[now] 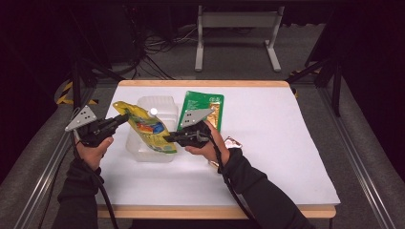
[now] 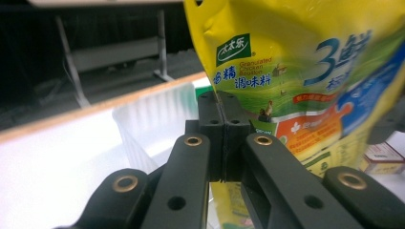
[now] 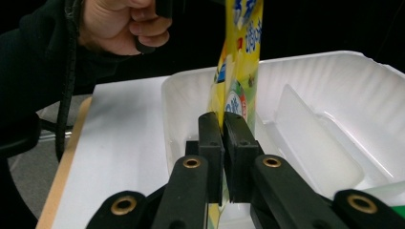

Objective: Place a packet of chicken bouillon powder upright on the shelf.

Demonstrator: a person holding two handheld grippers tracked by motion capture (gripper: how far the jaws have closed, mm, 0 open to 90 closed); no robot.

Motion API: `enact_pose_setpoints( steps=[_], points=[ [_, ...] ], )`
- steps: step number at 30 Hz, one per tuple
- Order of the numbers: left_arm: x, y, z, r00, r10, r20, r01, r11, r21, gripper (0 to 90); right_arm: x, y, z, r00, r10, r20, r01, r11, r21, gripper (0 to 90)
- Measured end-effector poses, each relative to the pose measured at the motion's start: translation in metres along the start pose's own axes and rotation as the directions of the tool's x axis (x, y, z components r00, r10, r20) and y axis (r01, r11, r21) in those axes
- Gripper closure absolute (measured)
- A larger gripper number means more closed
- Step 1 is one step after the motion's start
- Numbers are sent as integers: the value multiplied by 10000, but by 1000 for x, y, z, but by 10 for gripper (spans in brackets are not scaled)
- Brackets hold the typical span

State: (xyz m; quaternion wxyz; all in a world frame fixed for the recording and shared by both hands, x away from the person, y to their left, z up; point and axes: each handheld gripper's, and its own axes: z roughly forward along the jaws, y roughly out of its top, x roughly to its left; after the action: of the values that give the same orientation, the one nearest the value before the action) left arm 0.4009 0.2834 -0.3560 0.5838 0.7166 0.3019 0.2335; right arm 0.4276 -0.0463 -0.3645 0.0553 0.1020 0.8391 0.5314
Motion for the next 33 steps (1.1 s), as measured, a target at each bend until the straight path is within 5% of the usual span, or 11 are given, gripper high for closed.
enact_pose_setpoints(
  steps=[5,19,26,30,33],
  points=[
    [-13,11,-11,9984,551,-99,-551,9985,0,898,2,2,2,9999,-32,114,31,10000,19,878],
    [-18,-9,-6,9975,709,-27,-704,9937,872,887,7,-12,15,9999,-78,127,70,9977,679,836],
    [-19,-14,-12,9986,410,-344,-383,9965,746,708,7,-14,4,9989,8,472,-45,9969,783,671],
    [-26,-15,-21,9978,421,-509,-390,9973,615,547,7,-14,-22,9970,-97,763,39,9971,760,651],
    [-34,-16,-28,9966,594,-568,-562,9968,574,520,4,-18,-37,9948,113,1008,-177,9978,633,626]
  ],
)
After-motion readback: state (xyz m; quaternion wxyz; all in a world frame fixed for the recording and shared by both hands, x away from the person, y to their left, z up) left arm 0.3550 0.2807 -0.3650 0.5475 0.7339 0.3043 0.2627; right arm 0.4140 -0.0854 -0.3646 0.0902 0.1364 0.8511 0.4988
